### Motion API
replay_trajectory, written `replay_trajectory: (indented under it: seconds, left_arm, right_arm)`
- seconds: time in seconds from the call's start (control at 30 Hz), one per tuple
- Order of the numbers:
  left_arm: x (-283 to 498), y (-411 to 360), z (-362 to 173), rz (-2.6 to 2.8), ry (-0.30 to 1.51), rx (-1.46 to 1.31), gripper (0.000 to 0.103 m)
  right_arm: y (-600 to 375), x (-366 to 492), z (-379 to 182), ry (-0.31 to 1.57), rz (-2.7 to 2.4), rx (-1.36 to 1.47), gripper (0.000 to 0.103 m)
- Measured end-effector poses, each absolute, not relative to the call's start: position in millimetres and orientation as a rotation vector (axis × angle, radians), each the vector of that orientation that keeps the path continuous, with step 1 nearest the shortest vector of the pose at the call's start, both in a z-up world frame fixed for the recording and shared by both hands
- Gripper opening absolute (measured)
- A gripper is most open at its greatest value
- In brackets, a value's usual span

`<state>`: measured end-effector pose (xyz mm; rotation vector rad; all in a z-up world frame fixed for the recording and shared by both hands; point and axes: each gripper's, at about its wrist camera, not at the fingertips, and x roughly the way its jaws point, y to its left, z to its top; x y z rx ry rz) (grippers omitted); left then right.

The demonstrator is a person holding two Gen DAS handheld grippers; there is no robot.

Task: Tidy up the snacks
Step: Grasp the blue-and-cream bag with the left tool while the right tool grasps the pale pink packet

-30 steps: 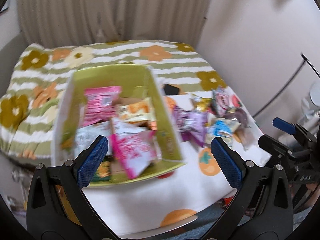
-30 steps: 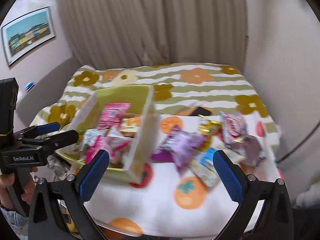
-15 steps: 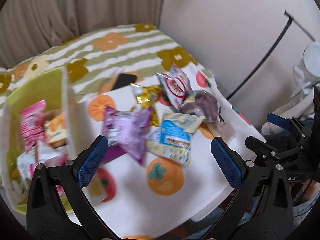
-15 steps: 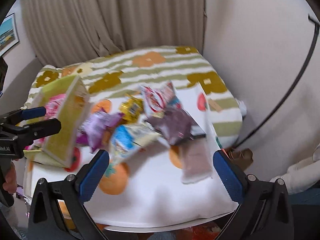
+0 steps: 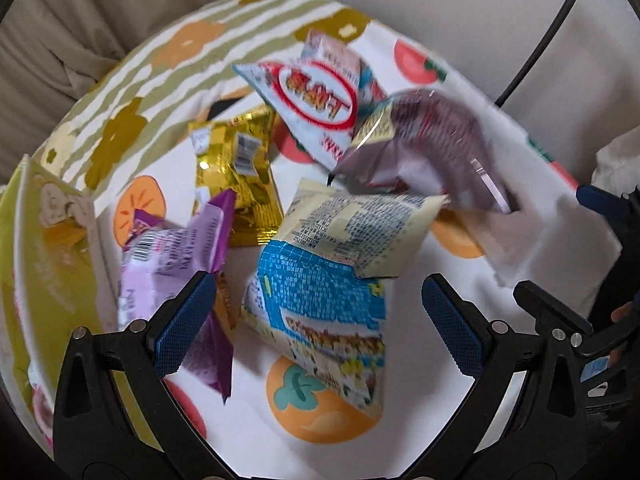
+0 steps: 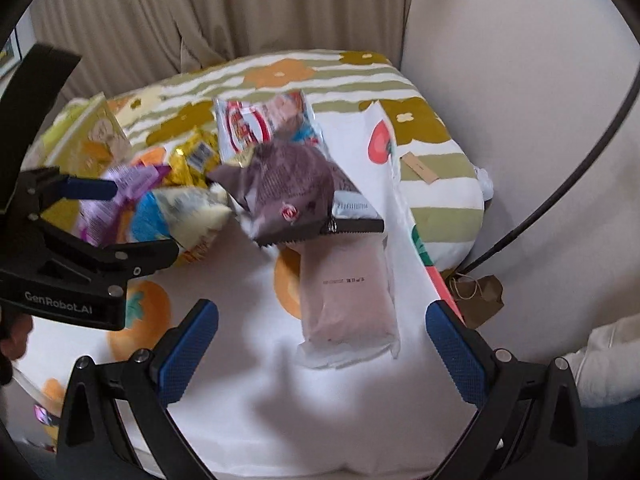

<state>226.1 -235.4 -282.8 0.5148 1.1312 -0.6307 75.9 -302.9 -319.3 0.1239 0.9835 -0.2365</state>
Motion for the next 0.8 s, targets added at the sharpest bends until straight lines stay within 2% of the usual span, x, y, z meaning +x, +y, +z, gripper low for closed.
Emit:
replay_trajectory:
  seconds: [0.2,0.27,0.33,0.47,0.7,0.8]
  left_arm:
    - [232.3,-244.0,-308.2,-0.631,1.167,0.554,0.1]
    - [234.8,-245.9,-315.1,-0.633,1.182,0.558,0.092]
    - [236.4,-246.8,-319.9,-0.631,1.189,0.566,0.091]
    - [237.0,-248.0,-324.8,-0.627,1.187,0.584,0.081]
    - [241.5,-243.0,-327.4,-0.629,1.194,0.583,0.08]
    - [247.8,-242.9,-330.9,-0.62,1.193,0.577,0.078]
  right_arm:
    - [-305.4,89.7,-345.2,1.02,-0.258,0.099,0.103]
    - [-306.5,95.1,-350.9,1.034,-0.263,0.101,0.103]
    - [-307.7,100.8,-356.8,1.056,-0.267,0.101,0.103]
    - [-307.2,114.4,-364.4,1.093,-0.254,0.106,0.103]
    - [-301.2,118.5,-367.3,1.111,-0.22,0.098,0.102]
    - [-301.0,122.6,-369.1,1.114,-0.22,0.095,0.099]
